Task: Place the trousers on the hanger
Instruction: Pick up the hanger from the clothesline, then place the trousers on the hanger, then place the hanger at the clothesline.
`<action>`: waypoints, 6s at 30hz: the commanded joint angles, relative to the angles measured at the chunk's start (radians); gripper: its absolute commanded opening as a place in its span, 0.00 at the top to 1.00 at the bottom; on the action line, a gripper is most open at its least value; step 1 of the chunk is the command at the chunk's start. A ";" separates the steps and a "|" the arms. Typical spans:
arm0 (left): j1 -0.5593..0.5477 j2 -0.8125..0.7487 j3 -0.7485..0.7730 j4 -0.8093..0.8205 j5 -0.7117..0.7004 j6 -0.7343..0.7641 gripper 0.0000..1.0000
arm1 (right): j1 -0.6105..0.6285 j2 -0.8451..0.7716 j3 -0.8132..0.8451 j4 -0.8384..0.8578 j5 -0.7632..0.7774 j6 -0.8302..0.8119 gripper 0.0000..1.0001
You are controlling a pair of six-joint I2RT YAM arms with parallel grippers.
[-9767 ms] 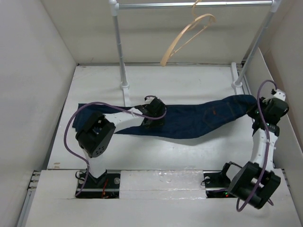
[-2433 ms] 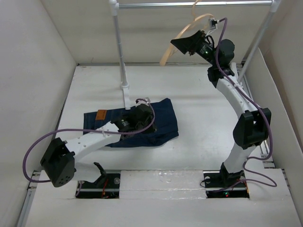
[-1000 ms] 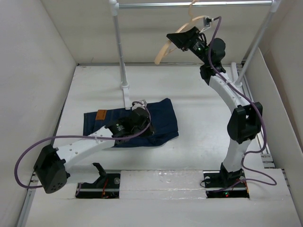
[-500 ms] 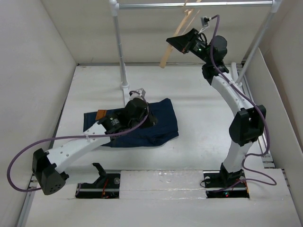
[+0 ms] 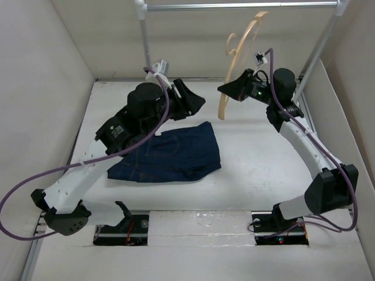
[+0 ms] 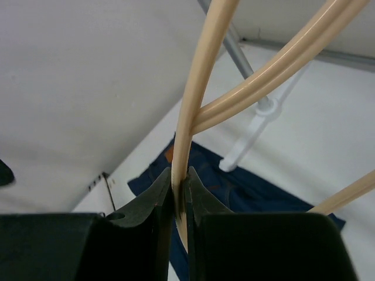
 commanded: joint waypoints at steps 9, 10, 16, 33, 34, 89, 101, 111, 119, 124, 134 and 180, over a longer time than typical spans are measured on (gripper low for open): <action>-0.034 0.328 0.226 0.014 -0.009 0.122 0.53 | 0.033 -0.227 -0.292 -0.289 -0.051 -0.293 1.00; -0.044 0.356 0.218 0.029 -0.015 0.122 0.53 | 0.033 -0.239 -0.319 -0.283 -0.059 -0.285 1.00; -0.085 0.410 0.095 0.122 -0.068 0.090 0.53 | 0.054 -0.302 -0.470 -0.224 -0.126 -0.232 1.00; -0.153 0.529 0.028 0.264 -0.204 -0.019 0.80 | 0.073 -0.440 -0.645 -0.103 -0.281 -0.058 1.00; -0.153 0.523 0.019 0.270 -0.202 -0.025 0.83 | 0.061 -0.448 -0.642 -0.152 -0.278 -0.087 1.00; -0.064 0.615 -0.342 0.532 -0.254 -0.234 1.00 | 0.027 0.370 -0.376 0.011 0.027 -0.407 0.45; -0.064 0.614 -0.377 0.531 -0.248 -0.225 1.00 | 0.062 0.434 -0.470 0.114 -0.074 -0.324 0.67; -0.026 0.546 -0.461 0.526 -0.259 -0.203 1.00 | -0.064 0.280 -0.497 0.162 -0.120 -0.252 1.00; -0.015 0.456 -0.567 0.501 -0.273 -0.153 1.00 | -0.192 0.183 -0.487 -0.034 -0.110 -0.373 1.00; -0.003 0.384 -0.629 0.468 -0.294 -0.123 1.00 | -0.312 0.163 -0.524 -0.091 -0.094 -0.431 1.00; 0.007 0.227 -0.629 0.365 -0.323 -0.024 1.00 | -0.367 0.174 -0.520 -0.187 -0.030 -0.523 1.00; -0.041 0.548 0.714 -0.209 -0.064 0.145 1.00 | 0.401 -0.465 -0.120 -0.330 0.535 -0.124 0.11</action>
